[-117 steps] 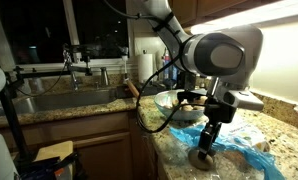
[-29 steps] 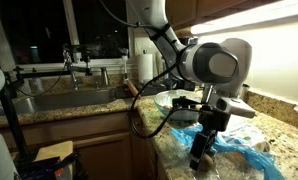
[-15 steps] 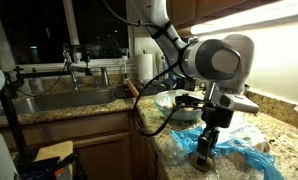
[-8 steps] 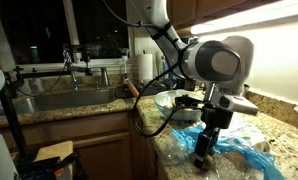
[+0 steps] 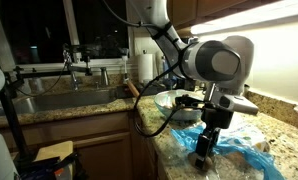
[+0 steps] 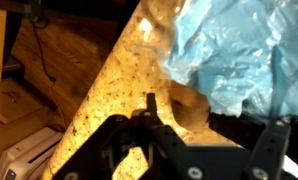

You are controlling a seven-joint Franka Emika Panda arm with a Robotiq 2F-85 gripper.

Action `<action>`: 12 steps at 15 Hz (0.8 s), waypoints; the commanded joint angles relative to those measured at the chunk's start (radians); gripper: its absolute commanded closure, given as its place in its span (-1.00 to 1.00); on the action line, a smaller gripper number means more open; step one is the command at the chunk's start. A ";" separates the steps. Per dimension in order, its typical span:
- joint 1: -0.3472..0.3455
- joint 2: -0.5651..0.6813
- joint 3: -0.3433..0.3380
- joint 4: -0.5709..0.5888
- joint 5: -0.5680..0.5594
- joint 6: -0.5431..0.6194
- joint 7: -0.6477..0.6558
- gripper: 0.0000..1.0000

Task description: Pick up a potato from the packaging and put it in the bowl

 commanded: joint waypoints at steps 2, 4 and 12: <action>0.008 0.011 -0.008 -0.001 0.010 0.008 -0.003 0.63; 0.009 0.013 -0.008 0.003 0.011 0.006 -0.002 0.82; 0.011 -0.005 -0.017 -0.002 0.004 0.007 0.008 0.84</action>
